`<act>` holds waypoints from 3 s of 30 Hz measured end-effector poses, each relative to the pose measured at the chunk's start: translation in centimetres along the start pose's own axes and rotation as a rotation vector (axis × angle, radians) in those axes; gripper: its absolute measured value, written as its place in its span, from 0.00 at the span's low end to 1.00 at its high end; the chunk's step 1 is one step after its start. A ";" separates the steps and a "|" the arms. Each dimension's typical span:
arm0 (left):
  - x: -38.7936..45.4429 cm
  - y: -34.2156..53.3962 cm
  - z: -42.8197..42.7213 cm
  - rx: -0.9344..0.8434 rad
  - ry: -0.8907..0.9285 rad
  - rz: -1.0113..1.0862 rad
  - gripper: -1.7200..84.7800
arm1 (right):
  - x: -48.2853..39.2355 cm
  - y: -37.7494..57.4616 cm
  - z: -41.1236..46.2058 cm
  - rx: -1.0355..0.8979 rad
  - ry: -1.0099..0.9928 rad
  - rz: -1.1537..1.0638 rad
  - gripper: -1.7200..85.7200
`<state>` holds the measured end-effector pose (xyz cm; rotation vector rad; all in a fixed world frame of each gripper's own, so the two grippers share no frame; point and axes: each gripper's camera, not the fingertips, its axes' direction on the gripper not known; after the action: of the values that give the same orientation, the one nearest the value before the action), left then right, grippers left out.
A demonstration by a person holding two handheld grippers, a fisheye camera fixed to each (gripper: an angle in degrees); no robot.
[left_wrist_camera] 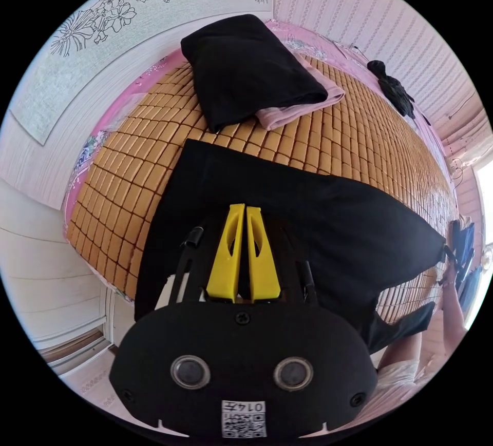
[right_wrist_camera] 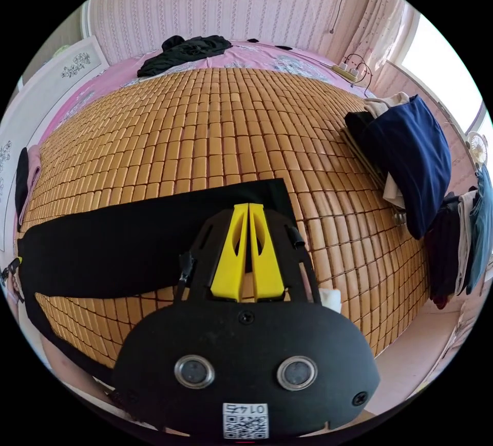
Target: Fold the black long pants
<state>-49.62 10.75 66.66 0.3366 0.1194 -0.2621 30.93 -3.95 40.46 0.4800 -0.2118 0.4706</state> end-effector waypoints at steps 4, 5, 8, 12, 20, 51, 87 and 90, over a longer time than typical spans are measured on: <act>1.9 -2.5 1.3 -0.007 -0.013 0.028 0.01 | 1.5 -3.3 -0.3 -0.043 -0.038 0.085 0.01; 2.0 -3.0 1.6 -0.006 -0.013 0.016 0.01 | 1.8 -3.6 -0.5 -0.052 -0.051 0.098 0.01; 1.4 -3.0 1.7 -0.019 0.014 -0.005 0.01 | 3.2 -3.6 -2.7 -0.078 -0.131 0.150 0.01; 0.4 -1.4 0.3 0.005 0.064 -0.008 0.02 | 5.8 1.5 -10.6 0.032 -0.197 0.110 0.01; 7.2 9.6 -4.8 -0.073 0.354 0.453 0.07 | 12.6 17.1 -20.9 -0.101 -0.155 0.106 0.09; 15.3 23.9 -6.6 -0.112 0.421 0.585 0.10 | 13.9 12.7 -22.5 -0.207 -0.201 0.160 0.07; -4.2 23.0 -4.6 0.108 0.301 -0.116 0.07 | -1.6 10.2 -27.9 -0.052 -0.148 -0.221 0.01; -5.1 21.4 -3.4 0.076 0.221 -0.133 0.07 | -2.8 7.2 -25.6 -0.121 -0.152 -0.205 0.01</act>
<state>-48.90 32.59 70.87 0.4333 0.3514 -0.3616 27.19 13.18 20.21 0.4140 -0.3317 0.2197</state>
